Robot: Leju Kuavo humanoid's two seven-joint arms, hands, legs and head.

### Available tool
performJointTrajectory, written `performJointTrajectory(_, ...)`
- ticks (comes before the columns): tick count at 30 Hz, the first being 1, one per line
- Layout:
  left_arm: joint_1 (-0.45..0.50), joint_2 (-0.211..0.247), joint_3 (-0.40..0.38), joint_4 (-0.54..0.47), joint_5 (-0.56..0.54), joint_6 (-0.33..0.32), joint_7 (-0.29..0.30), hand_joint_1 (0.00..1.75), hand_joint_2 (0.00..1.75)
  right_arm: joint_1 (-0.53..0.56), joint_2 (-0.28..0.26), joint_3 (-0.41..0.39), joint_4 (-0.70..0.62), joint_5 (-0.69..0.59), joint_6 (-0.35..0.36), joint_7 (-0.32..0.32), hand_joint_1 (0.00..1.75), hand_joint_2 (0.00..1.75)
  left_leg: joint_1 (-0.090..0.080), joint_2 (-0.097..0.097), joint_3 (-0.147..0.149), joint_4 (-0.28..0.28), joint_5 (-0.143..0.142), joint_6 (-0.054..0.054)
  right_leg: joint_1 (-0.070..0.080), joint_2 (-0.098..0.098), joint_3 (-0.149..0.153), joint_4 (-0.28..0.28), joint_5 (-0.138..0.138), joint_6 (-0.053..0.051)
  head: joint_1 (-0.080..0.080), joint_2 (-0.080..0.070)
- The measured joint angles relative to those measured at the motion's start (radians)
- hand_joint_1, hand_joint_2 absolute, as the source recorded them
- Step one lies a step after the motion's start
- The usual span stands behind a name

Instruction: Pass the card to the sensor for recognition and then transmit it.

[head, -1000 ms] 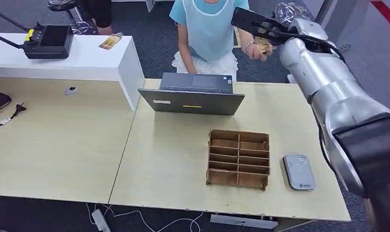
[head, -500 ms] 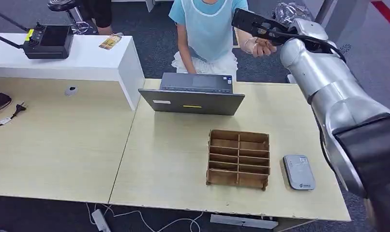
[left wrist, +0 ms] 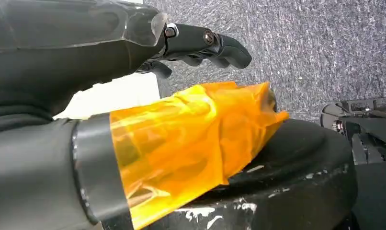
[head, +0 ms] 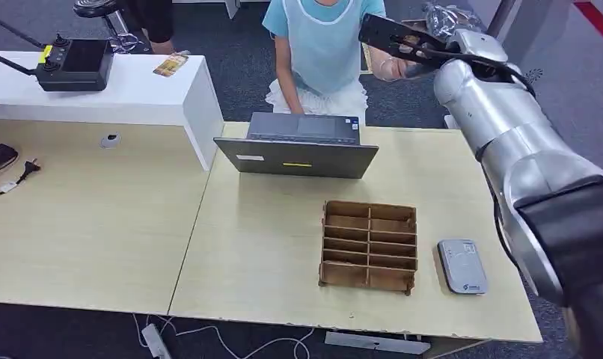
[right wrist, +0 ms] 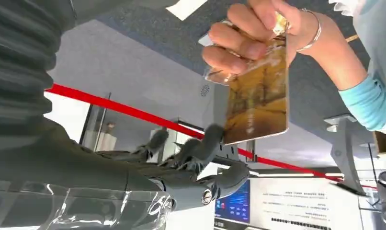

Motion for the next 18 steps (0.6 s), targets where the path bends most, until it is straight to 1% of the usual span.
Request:
performJointTrajectory(5,0.0,0.0,0.0,0.0,0.0,0.0,0.0,0.0,0.0,0.0,-0.002,-0.001,-0.001,0.014,-0.002,-0.003,0.0,1.75,0.0,0.0,0.0,0.0,0.0,0.0,0.0,0.0,0.0,0.0,0.0,0.0,0.0,0.0)
performJointTrajectory(11,0.0,0.004,0.0,0.0,0.0,0.0,0.0,0.0,0.0,0.0,-0.01,-0.002,-0.012,0.026,-0.02,-0.023,0.0,1.75,0.0,0.0,0.0,0.0,0.0,0.0,0.0,0.0,0.0,0.0,0.0,0.0,0.0,0.0)
performJointTrajectory(14,0.0,0.005,0.0,0.0,0.006,0.0,0.0,0.0,0.0,0.0,-0.019,-0.005,-0.029,0.022,-0.036,-0.053,0.0,1.75,0.0,0.0,0.0,0.0,0.0,0.0,0.0,0.0,0.0,0.0,0.0,0.0,0.0,0.0)
performJointTrajectory(18,0.001,0.005,0.0,0.0,0.016,0.004,0.0,0.0,0.0,0.009,-0.039,-0.037,-0.079,-0.029,-0.061,-0.117,0.0,1.75,0.0,0.0,0.0,0.0,0.0,0.0,0.0,0.0,0.0,0.0,0.0,0.0,0.0,0.0)
